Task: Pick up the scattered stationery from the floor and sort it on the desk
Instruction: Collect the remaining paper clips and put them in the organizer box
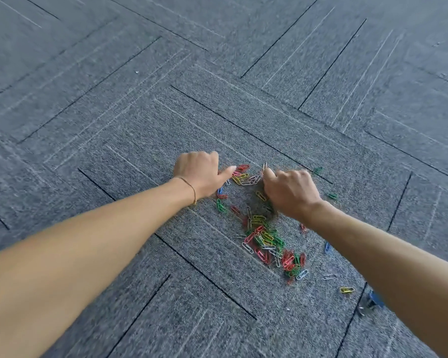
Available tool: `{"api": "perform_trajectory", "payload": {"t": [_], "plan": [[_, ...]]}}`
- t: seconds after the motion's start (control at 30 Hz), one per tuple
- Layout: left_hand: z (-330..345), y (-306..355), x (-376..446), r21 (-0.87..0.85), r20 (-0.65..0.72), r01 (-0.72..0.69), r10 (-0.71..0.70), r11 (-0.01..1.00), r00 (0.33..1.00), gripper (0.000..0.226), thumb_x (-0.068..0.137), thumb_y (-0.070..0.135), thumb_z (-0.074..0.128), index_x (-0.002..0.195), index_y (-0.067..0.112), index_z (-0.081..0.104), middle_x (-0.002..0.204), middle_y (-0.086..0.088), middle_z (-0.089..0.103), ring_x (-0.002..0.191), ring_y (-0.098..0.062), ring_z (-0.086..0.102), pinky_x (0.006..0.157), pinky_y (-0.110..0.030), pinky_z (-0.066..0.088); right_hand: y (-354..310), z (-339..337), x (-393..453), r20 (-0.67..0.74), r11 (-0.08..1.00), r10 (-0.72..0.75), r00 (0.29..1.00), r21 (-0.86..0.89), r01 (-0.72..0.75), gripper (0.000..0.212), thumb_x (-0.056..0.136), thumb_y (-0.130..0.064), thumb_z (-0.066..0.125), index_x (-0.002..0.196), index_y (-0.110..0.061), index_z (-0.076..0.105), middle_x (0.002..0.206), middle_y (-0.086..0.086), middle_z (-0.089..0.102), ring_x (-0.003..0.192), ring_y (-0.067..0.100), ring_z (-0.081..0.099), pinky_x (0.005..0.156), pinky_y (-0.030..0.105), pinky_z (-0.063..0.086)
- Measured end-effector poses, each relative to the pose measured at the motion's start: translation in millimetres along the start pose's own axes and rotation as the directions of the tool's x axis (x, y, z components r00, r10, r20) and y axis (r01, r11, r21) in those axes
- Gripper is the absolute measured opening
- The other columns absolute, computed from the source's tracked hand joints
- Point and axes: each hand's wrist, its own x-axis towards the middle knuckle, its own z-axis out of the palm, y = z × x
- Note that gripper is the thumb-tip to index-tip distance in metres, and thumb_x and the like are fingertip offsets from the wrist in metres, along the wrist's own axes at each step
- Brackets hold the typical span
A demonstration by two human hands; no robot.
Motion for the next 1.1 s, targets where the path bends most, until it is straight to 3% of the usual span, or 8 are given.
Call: {"api": "perform_trajectory", "payload": {"t": [0.13, 0.23, 0.33, 0.5, 0.7, 0.87, 1.0, 1.1], "plan": [[5, 13, 0, 0.069, 0.016, -0.101, 0.100, 0.993, 0.995, 0.060, 0.094, 0.073, 0.022, 0.085, 0.018, 0.046, 0.057, 0.004, 0.041, 0.054, -0.017, 0.047, 0.055, -0.030, 0.031, -15, -11, -17, -0.024, 0.864, 0.255, 0.967, 0.454, -0.217, 0.034, 0.103, -0.024, 0.040, 0.070, -0.019, 0.042, 0.050, -0.002, 0.045, 0.041, 0.020, 0.040, 0.044, 0.032, 0.039], [10, 21, -6, 0.049, -0.009, -0.212, 0.213, 0.976, 0.977, 0.054, 0.096, 0.068, 0.024, 0.086, 0.020, 0.046, 0.055, 0.006, 0.045, 0.046, -0.009, 0.040, 0.048, -0.026, 0.029, -26, -29, -39, 0.225, 0.238, 0.438, 0.870, 0.904, -0.354, 0.039, 0.100, -0.018, 0.044, 0.062, -0.021, 0.038, 0.052, -0.005, 0.040, 0.048, 0.015, 0.030, 0.046, 0.031, 0.025], [15, 27, -12, 0.025, -0.024, -0.313, 0.314, 0.949, 0.949, 0.043, 0.102, 0.055, 0.026, 0.090, 0.020, 0.048, 0.053, 0.008, 0.045, 0.043, -0.008, 0.041, 0.045, -0.024, 0.034, -33, -46, -61, 0.487, -0.470, 0.307, 0.818, 0.825, -0.314, 0.038, 0.099, -0.011, 0.040, 0.062, -0.018, 0.041, 0.054, -0.001, 0.034, 0.047, 0.014, 0.021, 0.040, 0.026, 0.020], [19, 38, -16, 0.010, -0.010, -0.364, 0.364, 0.931, 0.931, 0.029, 0.106, 0.028, 0.028, 0.092, 0.017, 0.050, 0.052, 0.009, 0.040, 0.041, -0.006, 0.037, 0.042, -0.024, 0.026, -39, -56, -77, 0.537, -0.746, 0.176, 0.825, 0.619, -0.244, 0.033, 0.095, -0.018, 0.035, 0.064, -0.013, 0.043, 0.056, 0.004, 0.035, 0.045, 0.015, 0.027, 0.043, 0.027, 0.021], [4, 53, -27, -0.504, 0.105, -0.101, 0.177, 0.858, 0.979, 0.032, 0.100, 0.023, 0.043, 0.069, 0.017, 0.048, 0.056, 0.004, 0.044, 0.051, -0.016, 0.044, 0.048, -0.025, 0.033, -37, -53, -83, 0.574, -0.611, 0.294, 0.764, 0.728, -0.312, 0.046, 0.097, -0.015, 0.056, 0.053, -0.019, 0.043, 0.052, 0.000, 0.042, 0.041, 0.012, 0.029, 0.043, 0.026, 0.019], [-30, 62, -59, -0.810, 0.457, 0.521, 0.267, -0.269, 0.848, 0.037, 0.090, 0.014, 0.045, 0.055, 0.022, 0.037, 0.053, 0.002, 0.038, 0.046, -0.013, 0.027, 0.045, -0.024, 0.023, -37, -47, -93, 0.574, -0.458, 0.425, 0.700, 0.804, -0.381, 0.036, 0.089, 0.002, 0.058, 0.060, -0.015, 0.043, 0.054, 0.001, 0.043, 0.043, 0.011, 0.031, 0.040, 0.024, 0.022], [-46, 62, -80, -0.641, 0.387, 0.522, 0.350, -0.562, 0.853, 0.031, 0.077, 0.009, 0.043, 0.050, 0.023, 0.037, 0.070, -0.006, 0.058, 0.051, -0.009, 0.028, 0.042, -0.019, 0.023, -49, -24, -101, 0.295, 0.476, 0.560, 0.774, 0.651, -0.592, 0.045, 0.097, -0.041, 0.050, 0.063, -0.012, 0.047, 0.053, 0.000, 0.054, 0.048, 0.019, 0.049, 0.051, 0.029, 0.043], [-49, 60, -88, -0.653, 0.367, 0.476, 0.303, -0.589, 0.880, 0.026, 0.071, 0.006, 0.045, 0.050, 0.022, 0.040, 0.059, -0.001, 0.049, 0.048, -0.008, 0.028, 0.038, -0.017, 0.024, -61, -16, -102, 0.143, 0.819, 0.449, 0.882, 0.330, -0.470, 0.050, 0.100, -0.053, 0.035, 0.067, -0.017, 0.044, 0.054, 0.001, 0.055, 0.049, 0.025, 0.057, 0.054, 0.031, 0.050]]}}
